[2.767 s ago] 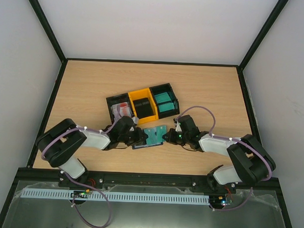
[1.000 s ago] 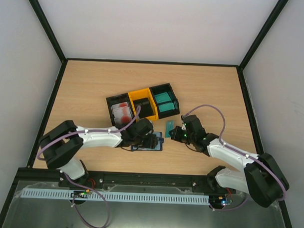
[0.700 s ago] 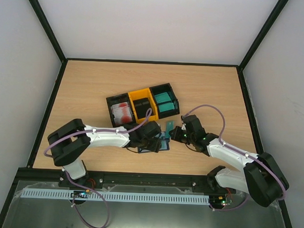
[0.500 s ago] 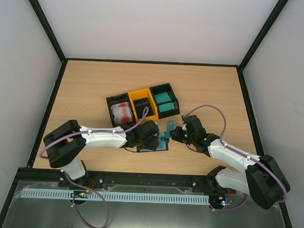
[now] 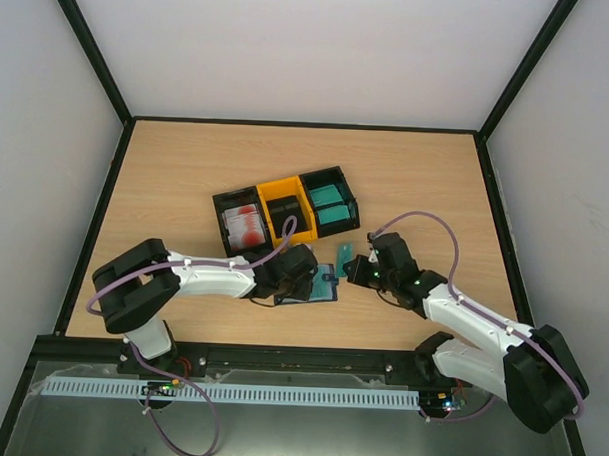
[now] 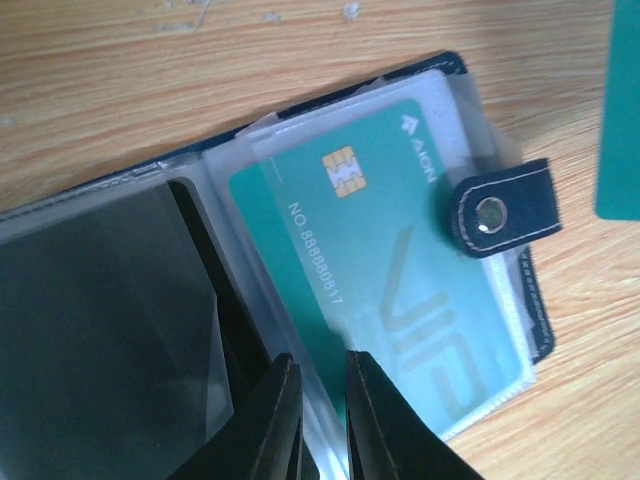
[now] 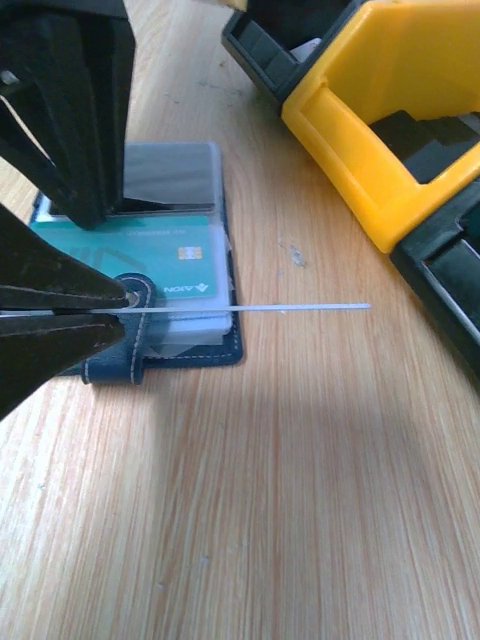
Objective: Put the credit cards into the card holder
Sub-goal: Insert the credit card into the card holder.
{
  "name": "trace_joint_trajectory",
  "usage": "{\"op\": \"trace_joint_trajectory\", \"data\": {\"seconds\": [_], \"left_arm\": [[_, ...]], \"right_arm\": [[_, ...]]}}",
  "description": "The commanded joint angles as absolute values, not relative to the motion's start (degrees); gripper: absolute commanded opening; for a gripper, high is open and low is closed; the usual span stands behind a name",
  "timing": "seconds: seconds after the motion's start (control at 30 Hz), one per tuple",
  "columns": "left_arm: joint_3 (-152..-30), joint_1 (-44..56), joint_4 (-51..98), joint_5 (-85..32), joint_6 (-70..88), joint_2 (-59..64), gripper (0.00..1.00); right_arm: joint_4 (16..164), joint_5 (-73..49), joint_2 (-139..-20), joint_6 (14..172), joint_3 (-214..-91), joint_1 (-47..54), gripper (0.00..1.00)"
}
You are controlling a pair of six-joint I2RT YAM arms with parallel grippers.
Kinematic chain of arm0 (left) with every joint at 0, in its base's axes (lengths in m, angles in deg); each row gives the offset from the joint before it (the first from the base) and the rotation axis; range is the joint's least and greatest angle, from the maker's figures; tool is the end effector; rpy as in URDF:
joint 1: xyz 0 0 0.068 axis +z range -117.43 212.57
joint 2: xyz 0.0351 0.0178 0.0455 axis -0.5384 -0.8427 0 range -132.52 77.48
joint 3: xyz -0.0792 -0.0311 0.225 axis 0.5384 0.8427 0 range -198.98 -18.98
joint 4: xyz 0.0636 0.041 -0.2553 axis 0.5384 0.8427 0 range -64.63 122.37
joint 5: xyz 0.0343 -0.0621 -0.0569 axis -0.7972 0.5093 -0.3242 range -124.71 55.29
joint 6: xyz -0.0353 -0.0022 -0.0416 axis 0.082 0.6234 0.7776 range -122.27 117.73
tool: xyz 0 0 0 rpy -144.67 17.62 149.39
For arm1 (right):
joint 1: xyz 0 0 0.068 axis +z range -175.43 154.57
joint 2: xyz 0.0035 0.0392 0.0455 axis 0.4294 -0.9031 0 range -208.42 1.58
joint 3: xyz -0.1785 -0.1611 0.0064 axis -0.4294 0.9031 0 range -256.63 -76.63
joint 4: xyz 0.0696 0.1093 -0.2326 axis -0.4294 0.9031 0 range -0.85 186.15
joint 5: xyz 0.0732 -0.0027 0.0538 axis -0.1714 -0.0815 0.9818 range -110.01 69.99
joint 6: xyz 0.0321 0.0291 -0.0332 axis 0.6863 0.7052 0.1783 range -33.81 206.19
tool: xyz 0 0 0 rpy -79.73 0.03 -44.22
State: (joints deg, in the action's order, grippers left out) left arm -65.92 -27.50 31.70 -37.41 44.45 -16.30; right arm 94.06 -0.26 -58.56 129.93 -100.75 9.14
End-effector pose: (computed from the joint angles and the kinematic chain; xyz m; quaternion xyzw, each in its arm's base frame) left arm 0.1593 -0.2734 0.1136 0.1029 0.9429 -0.2403 0.2063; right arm 0.1781 0.1377 0.1438 0.0007 0.8991 0.3793 0.2187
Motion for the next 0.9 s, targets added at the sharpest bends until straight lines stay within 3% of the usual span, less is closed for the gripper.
{"op": "trace_joint_trajectory", "data": {"seconds": [0.0, 0.3, 0.87], "left_arm": [[-65.0, -27.2, 32.1, -39.1, 44.6, -18.4, 0.15], [-63.9, -27.3, 32.6, -38.8, 45.1, -20.0, 0.05], [-63.9, -27.2, 32.8, -38.8, 45.4, -20.6, 0.05]], "right_arm": [[96.8, 2.5, -57.0, 128.0, -99.7, 9.1, 0.02], [96.5, 7.7, -56.9, 127.4, -97.2, 9.2, 0.02], [107.4, 14.4, -47.8, 129.1, -93.4, 9.7, 0.02]]}}
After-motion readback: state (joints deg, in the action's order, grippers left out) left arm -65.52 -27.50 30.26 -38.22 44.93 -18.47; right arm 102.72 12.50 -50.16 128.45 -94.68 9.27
